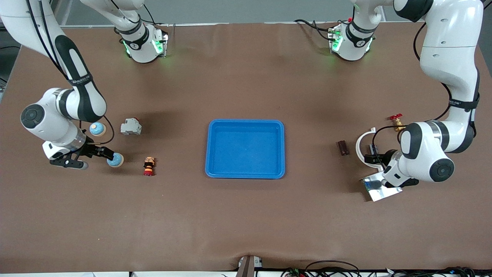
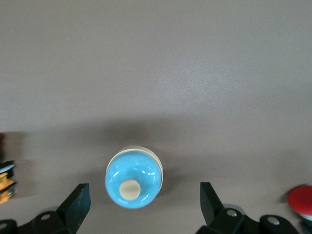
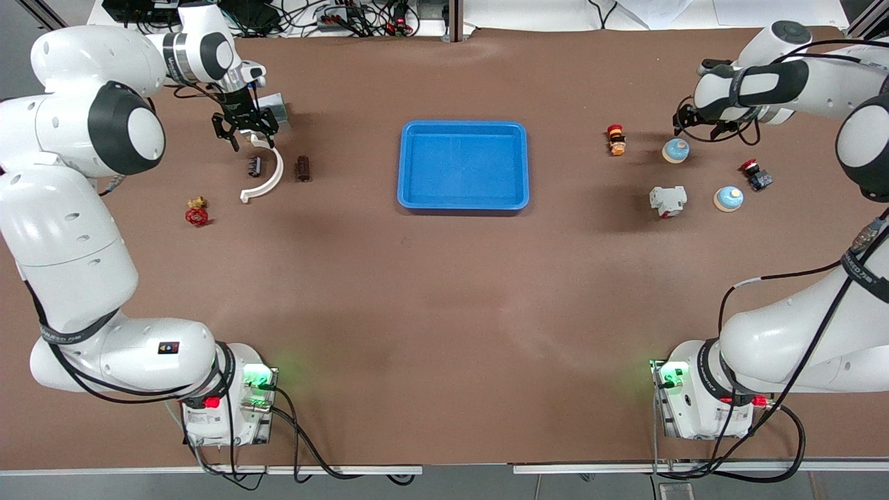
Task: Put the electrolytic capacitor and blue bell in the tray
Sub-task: 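Reach the right gripper to the blue bell while the left gripper reaches the capacitor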
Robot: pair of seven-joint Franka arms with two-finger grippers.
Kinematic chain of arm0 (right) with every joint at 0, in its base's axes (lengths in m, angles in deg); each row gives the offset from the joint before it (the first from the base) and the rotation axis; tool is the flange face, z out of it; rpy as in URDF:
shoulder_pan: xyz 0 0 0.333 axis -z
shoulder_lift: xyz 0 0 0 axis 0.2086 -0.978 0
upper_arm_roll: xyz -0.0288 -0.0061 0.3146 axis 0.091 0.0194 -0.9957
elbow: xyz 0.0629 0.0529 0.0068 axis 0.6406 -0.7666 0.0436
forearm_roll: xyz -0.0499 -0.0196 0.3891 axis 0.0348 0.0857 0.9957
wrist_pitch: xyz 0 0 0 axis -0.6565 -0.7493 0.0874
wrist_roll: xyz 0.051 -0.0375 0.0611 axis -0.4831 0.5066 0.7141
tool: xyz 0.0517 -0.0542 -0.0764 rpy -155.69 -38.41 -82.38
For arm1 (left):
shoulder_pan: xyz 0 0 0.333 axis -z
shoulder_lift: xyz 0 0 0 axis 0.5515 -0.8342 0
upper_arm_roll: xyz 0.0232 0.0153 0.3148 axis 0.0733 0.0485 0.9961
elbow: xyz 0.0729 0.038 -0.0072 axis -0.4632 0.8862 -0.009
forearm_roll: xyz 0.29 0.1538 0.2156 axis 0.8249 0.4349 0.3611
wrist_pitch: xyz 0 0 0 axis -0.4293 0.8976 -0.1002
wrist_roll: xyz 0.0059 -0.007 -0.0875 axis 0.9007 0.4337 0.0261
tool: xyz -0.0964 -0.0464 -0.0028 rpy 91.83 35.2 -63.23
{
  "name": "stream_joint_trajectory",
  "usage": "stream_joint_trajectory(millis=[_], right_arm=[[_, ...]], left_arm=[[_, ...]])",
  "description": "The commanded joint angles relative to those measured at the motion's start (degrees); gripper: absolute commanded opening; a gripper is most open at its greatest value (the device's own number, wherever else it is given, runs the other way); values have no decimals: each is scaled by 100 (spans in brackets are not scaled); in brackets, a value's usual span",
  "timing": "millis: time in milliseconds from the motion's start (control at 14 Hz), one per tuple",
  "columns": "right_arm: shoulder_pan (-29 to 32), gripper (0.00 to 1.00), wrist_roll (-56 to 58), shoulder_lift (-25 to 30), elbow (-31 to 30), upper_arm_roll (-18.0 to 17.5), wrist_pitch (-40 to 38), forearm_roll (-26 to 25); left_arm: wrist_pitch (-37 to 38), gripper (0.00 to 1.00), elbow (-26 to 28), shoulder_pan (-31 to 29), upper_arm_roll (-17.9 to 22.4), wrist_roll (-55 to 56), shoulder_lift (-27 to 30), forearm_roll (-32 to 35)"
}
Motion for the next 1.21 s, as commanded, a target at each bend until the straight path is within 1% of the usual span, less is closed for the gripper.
stream_joint_trajectory(millis=[0,356,713,1140], right_arm=[[77,100,10,-111,35,-87,119,73],[-2,100,1,-331,26,-113,347,231],[-90,100,1,-489,35,-113,409,231],[-90,100,1,-551,26,-113,418,240]], left_arm=[[6,100,81,-8,-9,94,36,131],[24,100,195,-25,-9,77,18,148],[68,100,204,-34,26,51,9,148],[76,100,274,-60,44,50,18,289]])
